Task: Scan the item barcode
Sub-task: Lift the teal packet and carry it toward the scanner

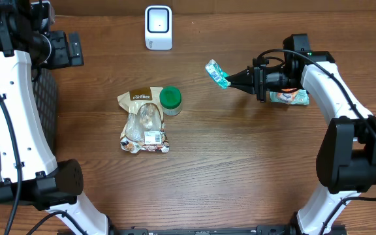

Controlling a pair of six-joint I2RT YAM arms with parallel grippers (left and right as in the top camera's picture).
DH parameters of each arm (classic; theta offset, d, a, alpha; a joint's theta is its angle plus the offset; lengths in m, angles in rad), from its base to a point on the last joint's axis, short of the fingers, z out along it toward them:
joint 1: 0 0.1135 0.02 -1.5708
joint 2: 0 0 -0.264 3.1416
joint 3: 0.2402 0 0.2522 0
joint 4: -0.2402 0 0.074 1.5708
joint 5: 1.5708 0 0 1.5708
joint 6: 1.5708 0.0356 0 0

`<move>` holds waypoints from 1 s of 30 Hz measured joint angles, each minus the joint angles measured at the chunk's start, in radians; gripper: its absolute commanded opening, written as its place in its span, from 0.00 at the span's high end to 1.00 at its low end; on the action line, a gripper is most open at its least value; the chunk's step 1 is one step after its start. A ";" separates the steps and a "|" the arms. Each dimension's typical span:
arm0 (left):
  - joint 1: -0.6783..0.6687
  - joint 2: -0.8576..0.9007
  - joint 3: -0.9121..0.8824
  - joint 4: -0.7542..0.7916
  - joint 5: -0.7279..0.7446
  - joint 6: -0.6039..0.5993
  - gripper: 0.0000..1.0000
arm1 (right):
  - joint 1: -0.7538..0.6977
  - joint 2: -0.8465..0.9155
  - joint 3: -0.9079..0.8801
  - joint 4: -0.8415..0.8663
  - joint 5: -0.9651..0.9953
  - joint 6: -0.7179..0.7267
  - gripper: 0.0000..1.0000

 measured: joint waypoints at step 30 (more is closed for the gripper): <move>0.000 0.000 0.000 0.000 0.000 0.000 0.00 | 0.081 -0.072 0.000 -0.019 0.335 0.008 0.96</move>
